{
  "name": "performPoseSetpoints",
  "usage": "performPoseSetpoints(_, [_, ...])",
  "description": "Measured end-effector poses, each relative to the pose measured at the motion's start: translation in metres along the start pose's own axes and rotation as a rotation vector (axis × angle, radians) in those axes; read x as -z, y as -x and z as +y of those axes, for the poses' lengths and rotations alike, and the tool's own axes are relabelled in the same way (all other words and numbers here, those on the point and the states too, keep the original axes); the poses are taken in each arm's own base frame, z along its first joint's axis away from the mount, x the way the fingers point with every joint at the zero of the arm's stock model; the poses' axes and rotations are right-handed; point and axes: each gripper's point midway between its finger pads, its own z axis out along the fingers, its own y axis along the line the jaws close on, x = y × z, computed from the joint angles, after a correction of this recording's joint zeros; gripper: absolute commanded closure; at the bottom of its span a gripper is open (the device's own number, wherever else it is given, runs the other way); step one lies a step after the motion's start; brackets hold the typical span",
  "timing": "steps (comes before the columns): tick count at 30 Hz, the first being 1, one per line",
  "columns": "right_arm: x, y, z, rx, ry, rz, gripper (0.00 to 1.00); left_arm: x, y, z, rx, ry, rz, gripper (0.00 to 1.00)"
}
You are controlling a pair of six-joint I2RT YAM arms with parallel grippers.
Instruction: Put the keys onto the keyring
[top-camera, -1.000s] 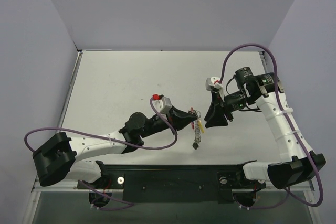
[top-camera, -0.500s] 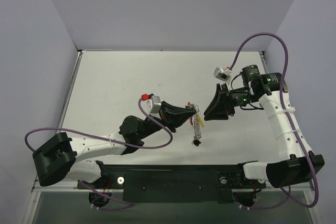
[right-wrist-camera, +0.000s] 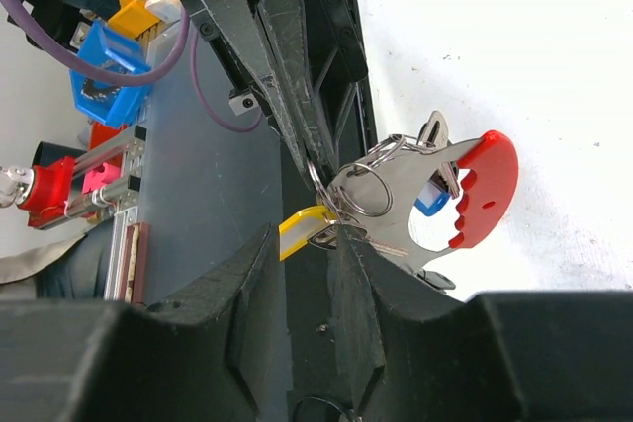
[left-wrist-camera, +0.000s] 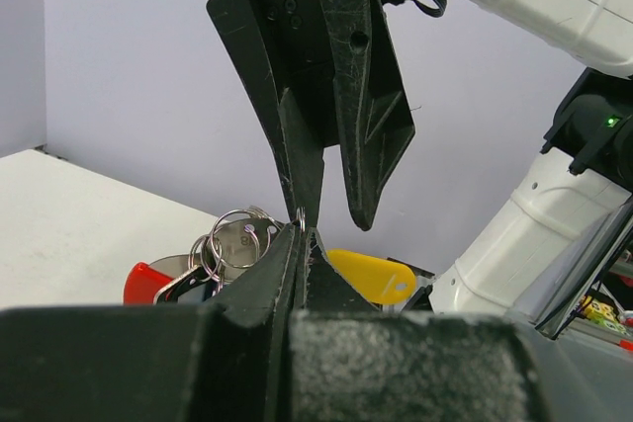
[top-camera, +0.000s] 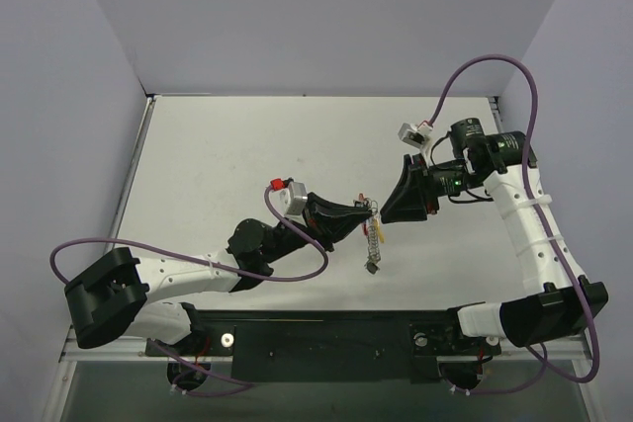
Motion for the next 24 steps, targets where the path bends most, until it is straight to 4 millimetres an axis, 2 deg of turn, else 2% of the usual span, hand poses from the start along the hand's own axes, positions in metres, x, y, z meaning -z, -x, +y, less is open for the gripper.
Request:
performPoseSetpoints(7, [-0.0009, -0.0005, -0.0027, -0.011, 0.003, 0.003, 0.75, -0.0001, -0.0008, -0.0021, 0.002, -0.005, 0.002, 1.00])
performPoseSetpoints(14, [-0.0043, -0.0011, -0.0002, -0.001, 0.017, 0.012, 0.80, -0.0002, -0.0007, -0.0026, 0.002, -0.006, 0.001, 1.00])
performPoseSetpoints(21, [-0.0049, 0.0000, -0.0020, -0.004, 0.014, 0.010, 1.00, -0.0006, 0.0016, -0.0040, 0.000, -0.012, -0.008, 1.00])
performPoseSetpoints(24, [-0.0054, 0.0002, -0.0031, -0.009, 0.013, 0.008, 1.00, -0.0008, 0.0019, -0.0051, 0.001, -0.014, -0.010, 1.00])
